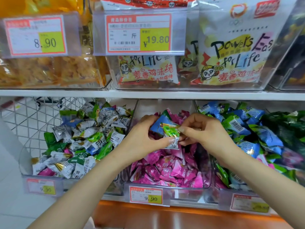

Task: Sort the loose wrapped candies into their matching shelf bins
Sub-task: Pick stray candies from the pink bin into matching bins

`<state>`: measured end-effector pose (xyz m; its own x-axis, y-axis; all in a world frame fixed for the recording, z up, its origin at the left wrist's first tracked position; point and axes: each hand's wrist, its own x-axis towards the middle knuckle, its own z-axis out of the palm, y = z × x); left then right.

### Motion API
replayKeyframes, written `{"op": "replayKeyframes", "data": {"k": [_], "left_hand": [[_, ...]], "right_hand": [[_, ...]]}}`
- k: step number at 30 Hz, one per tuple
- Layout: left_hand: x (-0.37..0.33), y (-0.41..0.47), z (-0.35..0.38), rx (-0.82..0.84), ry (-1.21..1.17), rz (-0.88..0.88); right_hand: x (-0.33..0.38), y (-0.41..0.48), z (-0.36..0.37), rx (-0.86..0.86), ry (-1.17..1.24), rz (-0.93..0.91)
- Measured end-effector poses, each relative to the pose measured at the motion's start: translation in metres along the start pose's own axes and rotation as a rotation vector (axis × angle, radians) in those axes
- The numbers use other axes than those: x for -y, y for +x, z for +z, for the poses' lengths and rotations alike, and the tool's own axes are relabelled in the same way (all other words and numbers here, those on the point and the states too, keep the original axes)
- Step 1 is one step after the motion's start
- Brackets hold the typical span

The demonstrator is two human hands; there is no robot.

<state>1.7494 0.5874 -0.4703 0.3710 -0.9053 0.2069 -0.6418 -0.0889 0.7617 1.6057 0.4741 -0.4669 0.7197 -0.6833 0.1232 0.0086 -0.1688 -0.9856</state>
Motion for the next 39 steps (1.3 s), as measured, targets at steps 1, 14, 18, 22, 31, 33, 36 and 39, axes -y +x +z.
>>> {"op": "replayKeyframes", "data": {"k": [1, 14, 18, 22, 31, 33, 36, 39], "left_hand": [[0.000, 0.000, 0.000, 0.000, -0.020, -0.002], [0.000, 0.000, -0.012, 0.054, -0.148, 0.033], [-0.003, -0.004, -0.008, 0.120, -0.184, 0.065], [-0.005, -0.005, -0.004, 0.148, -0.144, 0.077], [-0.006, -0.010, 0.007, 0.173, -0.070, 0.077], [-0.010, -0.011, 0.008, 0.186, -0.087, 0.079], [-0.015, -0.011, 0.009, 0.199, -0.100, 0.087], [-0.019, -0.010, 0.012, 0.199, -0.093, 0.073]], "right_hand": [[0.001, 0.000, -0.001, 0.005, -0.022, -0.007], [0.016, 0.002, -0.013, 0.035, 0.015, -0.016], [0.015, -0.004, -0.008, 0.081, 0.002, -0.015], [0.014, -0.013, -0.006, 0.154, -0.079, -0.002], [0.008, -0.029, -0.009, 0.094, -0.102, 0.031], [0.009, -0.030, -0.011, 0.096, -0.129, 0.040], [0.009, -0.032, -0.016, 0.102, -0.134, 0.049], [0.010, -0.034, -0.020, 0.070, -0.142, 0.040]]}}
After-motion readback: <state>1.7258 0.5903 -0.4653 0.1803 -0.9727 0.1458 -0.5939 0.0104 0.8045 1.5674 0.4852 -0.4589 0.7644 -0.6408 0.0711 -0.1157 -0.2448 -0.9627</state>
